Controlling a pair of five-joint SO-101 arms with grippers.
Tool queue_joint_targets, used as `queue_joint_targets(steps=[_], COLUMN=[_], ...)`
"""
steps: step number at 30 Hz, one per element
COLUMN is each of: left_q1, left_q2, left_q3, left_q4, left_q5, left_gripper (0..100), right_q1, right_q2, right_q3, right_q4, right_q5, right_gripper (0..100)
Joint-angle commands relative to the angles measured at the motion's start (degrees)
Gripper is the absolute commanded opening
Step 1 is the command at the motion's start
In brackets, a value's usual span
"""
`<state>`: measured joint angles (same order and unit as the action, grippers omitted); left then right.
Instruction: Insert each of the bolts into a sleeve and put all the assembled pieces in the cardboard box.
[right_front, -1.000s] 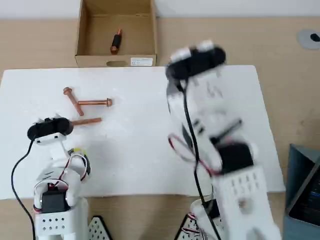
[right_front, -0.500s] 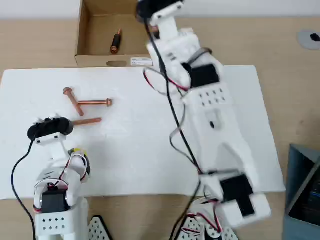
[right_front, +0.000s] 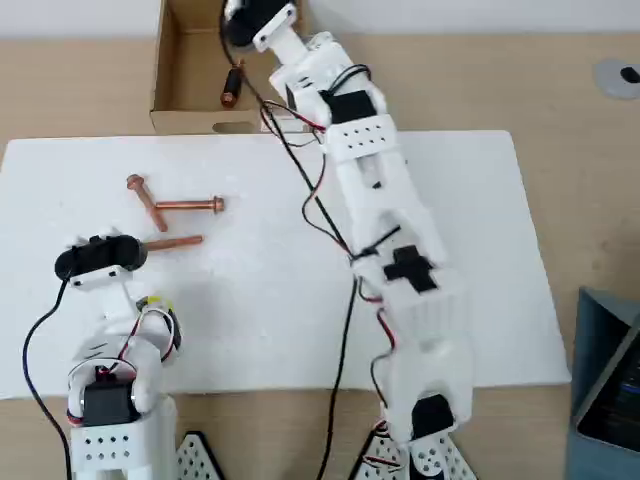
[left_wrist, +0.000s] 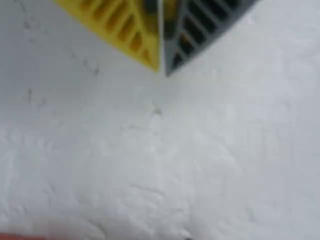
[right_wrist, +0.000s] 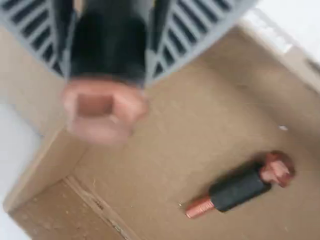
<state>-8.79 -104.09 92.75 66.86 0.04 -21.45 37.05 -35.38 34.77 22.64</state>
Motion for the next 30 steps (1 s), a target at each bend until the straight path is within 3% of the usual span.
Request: queue_joint_targets(steps=[1, 8, 15, 20, 30], left_q1=[-0.53, -0.53, -0.53, -0.53, -0.53], left_q2=[-0.31, -0.31, -0.31, -0.31, -0.31], left_q3=[-0.35, -0.35, -0.35, -0.35, -0.35], left_q4=[-0.35, -0.35, -0.35, -0.35, -0.35], left_q5=[0.35, 0.35, 0.35, 0.35, 0.35], left_gripper=[0, 0, 0, 0, 0], right_q1=[0.75, -0.22, -0.75, -0.75, -0.84], right_q2=[5.14, 16.92, 22.11, 22.73, 22.55], right_q3=[-11.82, -26.07, -34.77, -37.41, -39.34], right_q4=[-2.29, 0.09, 6.86, 11.52, 11.96], right_q5=[4.57, 9.67, 9.93, 9.85, 9.85], right_gripper=[1.0, 1.2, 1.9, 12.2, 12.4])
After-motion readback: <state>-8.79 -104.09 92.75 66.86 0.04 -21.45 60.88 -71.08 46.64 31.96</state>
